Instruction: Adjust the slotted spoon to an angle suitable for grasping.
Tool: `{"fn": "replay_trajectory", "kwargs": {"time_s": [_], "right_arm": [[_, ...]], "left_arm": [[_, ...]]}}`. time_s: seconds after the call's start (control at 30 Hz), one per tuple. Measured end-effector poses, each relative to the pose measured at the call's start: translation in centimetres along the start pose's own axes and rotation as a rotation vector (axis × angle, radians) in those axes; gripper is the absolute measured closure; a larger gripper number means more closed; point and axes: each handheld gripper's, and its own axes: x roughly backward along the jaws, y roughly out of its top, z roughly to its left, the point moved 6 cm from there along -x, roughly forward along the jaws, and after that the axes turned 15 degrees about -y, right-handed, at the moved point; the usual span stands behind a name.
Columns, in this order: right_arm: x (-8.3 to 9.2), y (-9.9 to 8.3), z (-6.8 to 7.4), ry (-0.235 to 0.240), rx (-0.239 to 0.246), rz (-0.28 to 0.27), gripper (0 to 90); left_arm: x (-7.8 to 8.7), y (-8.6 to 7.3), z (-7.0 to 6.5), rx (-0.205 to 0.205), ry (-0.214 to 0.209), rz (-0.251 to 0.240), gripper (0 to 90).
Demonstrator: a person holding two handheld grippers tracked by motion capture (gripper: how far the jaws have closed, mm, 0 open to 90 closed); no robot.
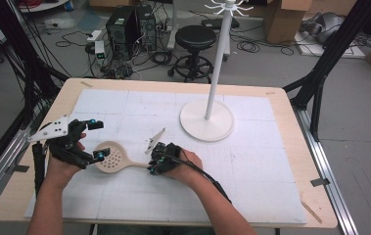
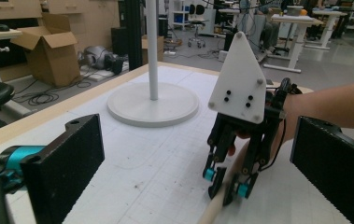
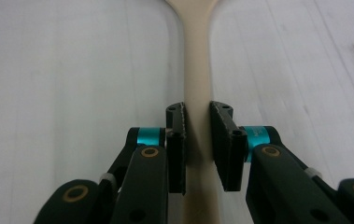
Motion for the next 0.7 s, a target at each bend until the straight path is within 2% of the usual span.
{"fn": "replay_trajectory", "kwargs": {"time_s": [0.1,0.13,0.17,0.23,0.3,0.37,0.4,0.43,0.47,0.53,0.7], "right_arm": [[-0.6,0.8,0.3,0.015,0.002,-0.003,75.6],[-0.6,0.8,0.2,0.020,-0.003,-0.007,72.5],[-0.3,0.7,0.0,0.020,-0.026,-0.010,66.2],[0.5,0.3,-0.4,0.027,-0.062,-0.017,62.8],[1.8,-0.4,-1.0,0.003,-0.076,-0.030,59.7],[3.1,-1.4,-1.3,-0.004,-0.088,-0.027,59.0],[4.4,-2.9,-1.6,-0.018,-0.092,-0.019,58.7],[4.7,-3.4,-1.6,-0.015,-0.095,-0.016,58.9],[4.7,-3.4,-1.6,-0.015,-0.095,-0.016,58.9],[5.3,-5.3,-1.4,-0.015,-0.093,0.014,62.7],[5.1,-6.0,-1.3,-0.011,-0.083,0.020,66.3]], "left_arm": [[0.1,0.0,0.0,0.002,0.002,0.000,3.4],[0.2,0.0,0.0,-0.001,0.003,0.002,3.4],[0.2,0.0,0.1,-0.001,0.002,0.002,3.4],[0.2,0.0,0.1,0.002,0.003,0.002,3.4],[0.2,0.0,0.1,0.002,0.005,0.004,3.4],[0.2,0.0,0.0,0.002,0.004,0.003,3.4],[0.2,0.0,0.0,-0.001,0.004,0.006,3.4],[0.2,0.0,0.0,-0.001,0.004,0.006,3.4],[0.1,0.0,0.0,0.002,0.002,0.004,3.4],[0.1,-0.1,0.0,0.002,0.001,0.008,3.4],[-0.2,-0.1,0.0,0.007,-0.001,0.009,3.4]]}}
